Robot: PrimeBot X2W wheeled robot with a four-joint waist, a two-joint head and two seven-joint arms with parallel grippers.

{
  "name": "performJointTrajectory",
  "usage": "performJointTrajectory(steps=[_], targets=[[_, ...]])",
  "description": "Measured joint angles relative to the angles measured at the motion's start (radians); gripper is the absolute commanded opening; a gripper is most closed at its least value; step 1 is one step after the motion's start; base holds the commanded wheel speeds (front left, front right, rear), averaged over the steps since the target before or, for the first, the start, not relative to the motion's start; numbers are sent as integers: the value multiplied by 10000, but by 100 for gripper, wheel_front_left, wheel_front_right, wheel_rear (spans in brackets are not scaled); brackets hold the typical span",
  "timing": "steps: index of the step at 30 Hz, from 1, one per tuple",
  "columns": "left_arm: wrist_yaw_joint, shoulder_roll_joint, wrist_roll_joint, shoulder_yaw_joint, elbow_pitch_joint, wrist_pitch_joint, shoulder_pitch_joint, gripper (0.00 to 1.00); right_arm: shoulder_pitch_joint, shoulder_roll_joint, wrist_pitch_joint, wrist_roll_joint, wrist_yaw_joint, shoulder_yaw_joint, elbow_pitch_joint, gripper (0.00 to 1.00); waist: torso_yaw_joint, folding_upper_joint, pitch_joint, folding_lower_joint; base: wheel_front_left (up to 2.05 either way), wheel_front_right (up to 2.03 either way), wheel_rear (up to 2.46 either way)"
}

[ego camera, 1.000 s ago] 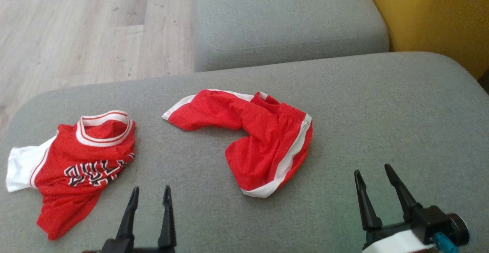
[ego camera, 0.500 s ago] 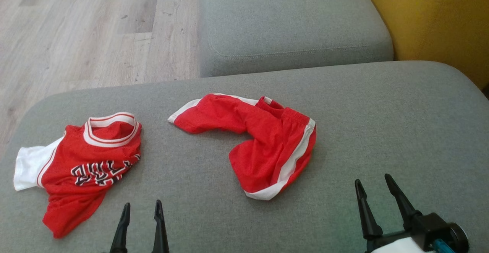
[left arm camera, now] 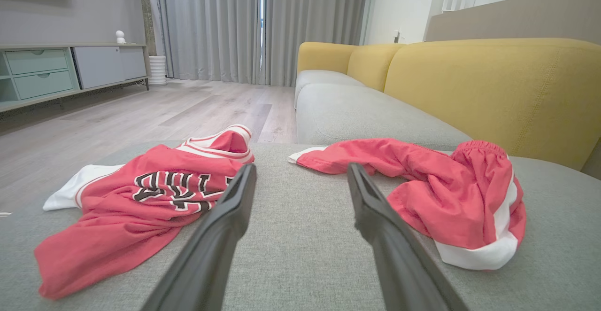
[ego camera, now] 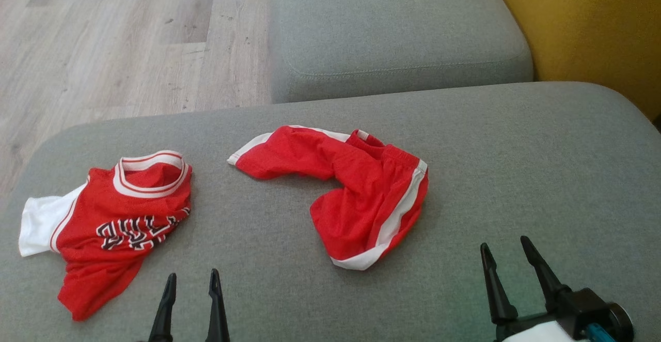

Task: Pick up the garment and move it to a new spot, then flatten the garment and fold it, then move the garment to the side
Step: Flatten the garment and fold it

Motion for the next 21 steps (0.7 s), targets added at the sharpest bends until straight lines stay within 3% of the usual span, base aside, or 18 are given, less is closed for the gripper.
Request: performJointTrajectory(steps=[21], targets=[[48,-2,-48,-42,12,2,0,100,-2,2,0,-12,0,146,52,100,-255,0,-19,0,0,0,0]])
